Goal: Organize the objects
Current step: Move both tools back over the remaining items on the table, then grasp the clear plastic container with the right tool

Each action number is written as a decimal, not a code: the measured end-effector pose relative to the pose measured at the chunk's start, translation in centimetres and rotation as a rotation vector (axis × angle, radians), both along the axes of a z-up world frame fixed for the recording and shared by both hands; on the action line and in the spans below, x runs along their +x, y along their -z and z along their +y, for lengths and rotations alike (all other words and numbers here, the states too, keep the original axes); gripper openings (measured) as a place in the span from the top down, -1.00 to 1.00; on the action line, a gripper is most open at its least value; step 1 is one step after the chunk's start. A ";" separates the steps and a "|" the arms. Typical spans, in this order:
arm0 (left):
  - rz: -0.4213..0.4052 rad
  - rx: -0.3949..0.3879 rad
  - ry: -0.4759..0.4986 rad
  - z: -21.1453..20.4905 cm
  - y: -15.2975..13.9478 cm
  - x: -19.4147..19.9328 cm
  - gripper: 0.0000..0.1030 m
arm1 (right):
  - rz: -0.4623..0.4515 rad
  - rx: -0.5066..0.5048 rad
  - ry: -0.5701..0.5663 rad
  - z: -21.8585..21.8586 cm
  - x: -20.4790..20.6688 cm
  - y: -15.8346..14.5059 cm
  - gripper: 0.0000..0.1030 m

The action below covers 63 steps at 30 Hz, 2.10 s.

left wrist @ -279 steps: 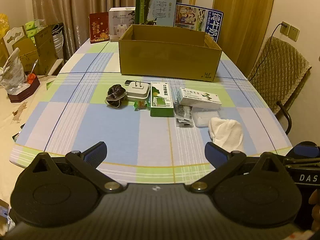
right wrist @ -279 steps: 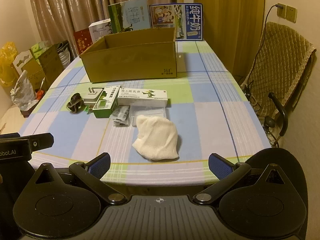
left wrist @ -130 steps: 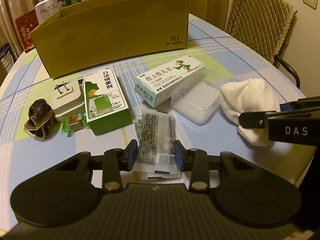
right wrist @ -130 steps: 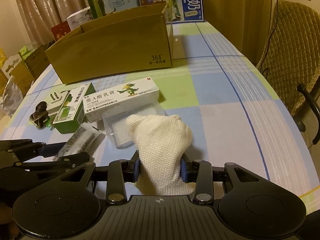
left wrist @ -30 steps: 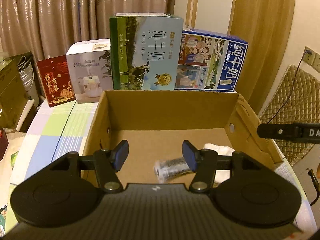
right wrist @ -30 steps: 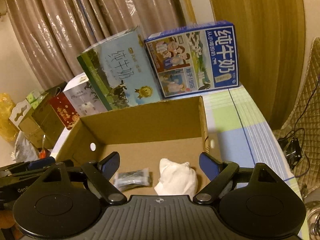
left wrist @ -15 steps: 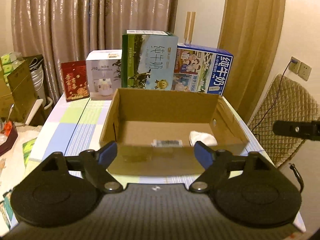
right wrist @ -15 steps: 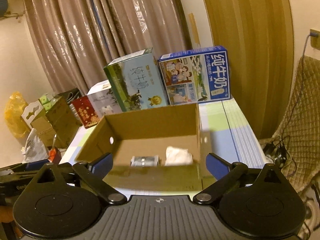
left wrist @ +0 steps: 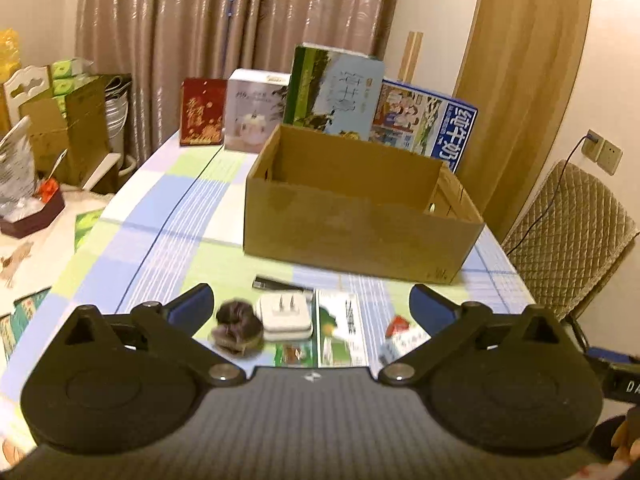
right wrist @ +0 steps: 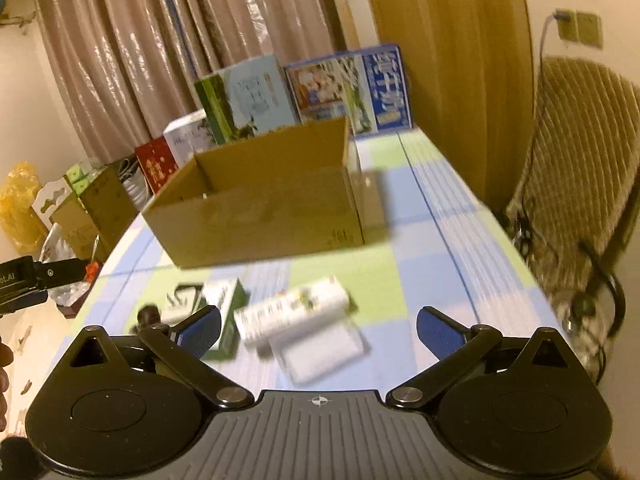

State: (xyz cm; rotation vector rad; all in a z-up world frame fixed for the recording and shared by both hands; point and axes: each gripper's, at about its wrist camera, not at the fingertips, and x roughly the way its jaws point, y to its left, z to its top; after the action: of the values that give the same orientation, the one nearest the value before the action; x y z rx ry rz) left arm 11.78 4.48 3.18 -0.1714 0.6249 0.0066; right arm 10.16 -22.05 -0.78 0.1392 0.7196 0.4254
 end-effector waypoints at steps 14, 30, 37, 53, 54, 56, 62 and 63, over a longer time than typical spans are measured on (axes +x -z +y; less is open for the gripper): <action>0.078 0.039 0.022 -1.3 5.0 -2.2 -0.98 | -0.001 -0.036 -0.050 0.4 -1.4 4.0 -0.97; 0.124 0.052 0.030 -1.5 7.8 -2.5 -0.98 | 0.036 -0.094 -0.063 0.6 -1.3 5.2 -0.97; 0.127 0.046 0.042 -1.7 8.4 -2.4 -0.98 | 0.044 -0.091 -0.065 0.6 -1.3 5.5 -0.97; 0.150 0.084 0.062 -2.0 9.2 -1.2 -0.98 | 0.055 -0.100 -0.101 1.4 -0.2 6.5 -0.97; 0.153 0.094 0.069 -2.0 9.2 -0.9 -0.98 | 0.052 -0.106 -0.109 1.5 0.0 6.6 -0.97; 0.153 0.112 0.075 -2.1 9.4 -0.5 -0.98 | 0.044 -0.120 -0.122 1.8 0.4 6.7 -0.96; 0.157 0.115 0.090 -2.0 10.1 1.1 -0.98 | 0.024 -0.163 -0.186 2.7 2.0 7.4 -0.96; 0.158 0.119 0.092 -2.0 10.2 1.3 -0.98 | 0.023 -0.176 -0.195 2.9 2.3 7.7 -0.96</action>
State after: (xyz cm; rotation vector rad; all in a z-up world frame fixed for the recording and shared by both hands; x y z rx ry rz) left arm 13.12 2.49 -7.03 -0.0265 0.7875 -0.0318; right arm 12.48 -19.13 -8.43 -0.0930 0.7934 0.5449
